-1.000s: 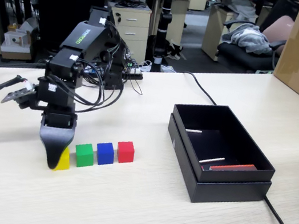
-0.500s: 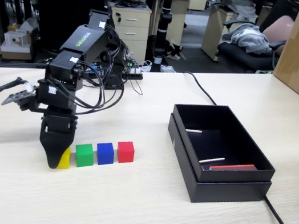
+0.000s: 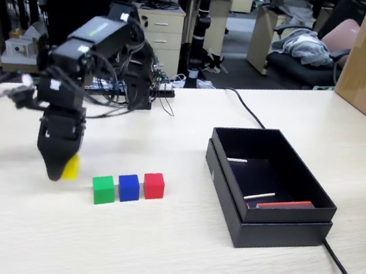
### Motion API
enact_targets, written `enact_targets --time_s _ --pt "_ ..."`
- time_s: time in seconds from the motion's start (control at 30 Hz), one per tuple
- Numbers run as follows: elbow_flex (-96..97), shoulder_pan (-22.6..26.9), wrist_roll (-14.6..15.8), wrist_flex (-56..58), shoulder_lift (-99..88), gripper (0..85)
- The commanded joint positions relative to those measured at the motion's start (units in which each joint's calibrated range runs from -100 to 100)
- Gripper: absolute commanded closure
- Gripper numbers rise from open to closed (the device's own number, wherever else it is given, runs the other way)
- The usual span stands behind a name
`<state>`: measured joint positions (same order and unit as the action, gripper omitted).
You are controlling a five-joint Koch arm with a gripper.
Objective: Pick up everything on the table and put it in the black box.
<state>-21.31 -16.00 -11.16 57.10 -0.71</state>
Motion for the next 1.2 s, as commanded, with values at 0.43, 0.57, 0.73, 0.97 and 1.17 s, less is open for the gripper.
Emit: enact_targets --time_s 0.43,0.57,0.73,0.97,1.17 --pt "13.5 25.9 15.1 11.3 -42.6 79.5" --pt "5.4 29.7 18.0 11.2 -30.1 79.5" --pt "-5.8 30.3 19.1 11.2 -13.0 79.4" --pt "-12.9 30.5 19.9 12.4 -0.1 79.1" --pt "-12.0 30.5 20.7 12.5 5.6 74.1"
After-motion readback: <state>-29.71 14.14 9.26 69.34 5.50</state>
